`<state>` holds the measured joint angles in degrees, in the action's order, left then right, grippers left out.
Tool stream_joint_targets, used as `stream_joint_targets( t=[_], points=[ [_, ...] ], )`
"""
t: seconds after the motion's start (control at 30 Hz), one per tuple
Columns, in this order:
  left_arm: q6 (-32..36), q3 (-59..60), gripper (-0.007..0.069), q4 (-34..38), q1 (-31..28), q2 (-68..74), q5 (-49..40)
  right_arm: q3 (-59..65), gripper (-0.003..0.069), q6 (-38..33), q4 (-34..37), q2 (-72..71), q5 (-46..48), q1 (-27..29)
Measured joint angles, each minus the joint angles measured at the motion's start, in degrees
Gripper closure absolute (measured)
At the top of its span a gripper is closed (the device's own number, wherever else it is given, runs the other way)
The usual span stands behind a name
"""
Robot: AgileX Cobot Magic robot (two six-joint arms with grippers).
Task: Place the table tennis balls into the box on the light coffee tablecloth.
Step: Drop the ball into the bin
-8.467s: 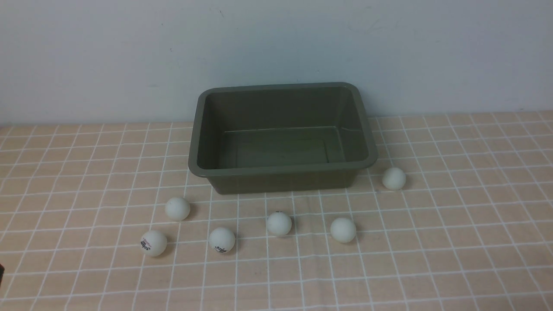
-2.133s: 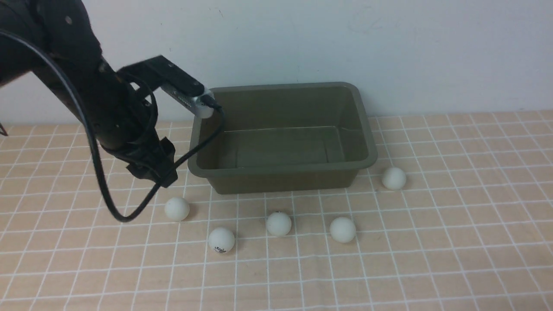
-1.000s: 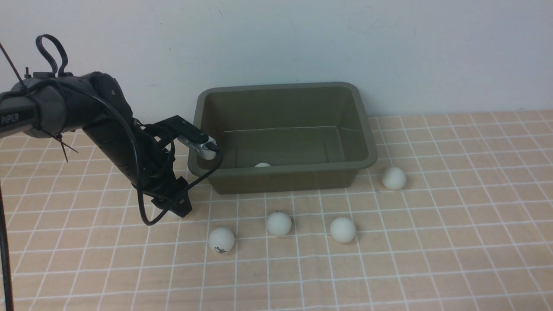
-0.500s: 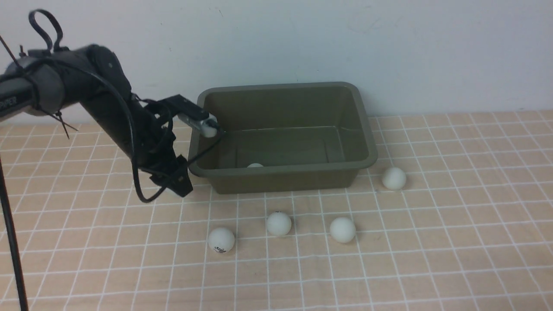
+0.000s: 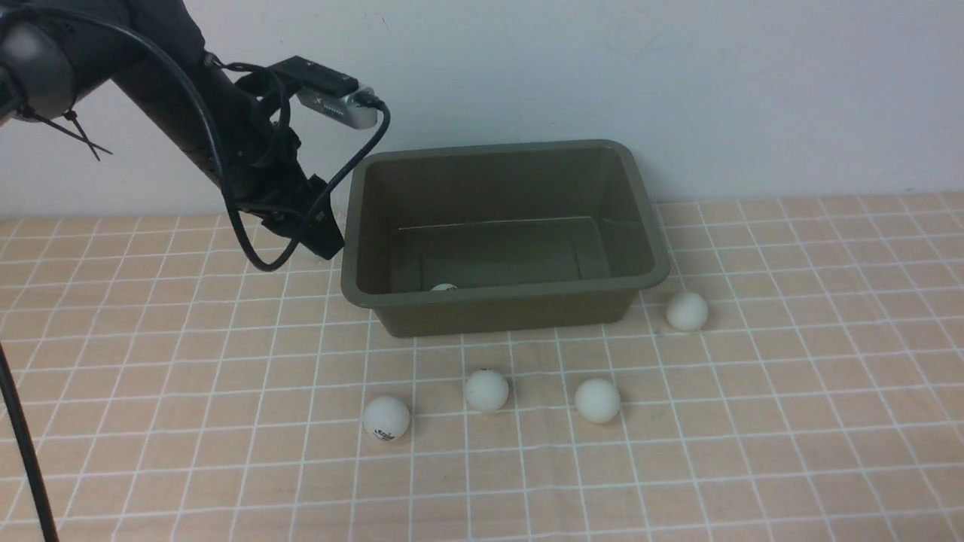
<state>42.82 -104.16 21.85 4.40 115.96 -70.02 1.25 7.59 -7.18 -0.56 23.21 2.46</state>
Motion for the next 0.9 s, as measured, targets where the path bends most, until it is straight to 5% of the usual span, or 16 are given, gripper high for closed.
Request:
stream_joint_targets(
  t=[0.23,0.57,0.77,0.9],
  points=[
    [7.04,-0.12,0.0305,10.46,1.53,0.26,1.11,0.00,0.0673,0.00,0.00,0.00,0.00,0.00],
    [10.25,-1.01,0.0301,2.90,7.86,6.58,12.35,0.00,0.0673,0.00,0.00,0.00,0.00,0.00],
    [0.72,-3.55,0.0169,-2.15,8.51,6.35,10.25,0.00,0.0673,0.00,0.00,0.00,0.00,0.00],
    [-8.62,-9.30,0.0167,-9.98,8.51,4.34,3.43,0.00,0.0673,0.00,0.00,0.00,0.00,0.00]
  ],
)
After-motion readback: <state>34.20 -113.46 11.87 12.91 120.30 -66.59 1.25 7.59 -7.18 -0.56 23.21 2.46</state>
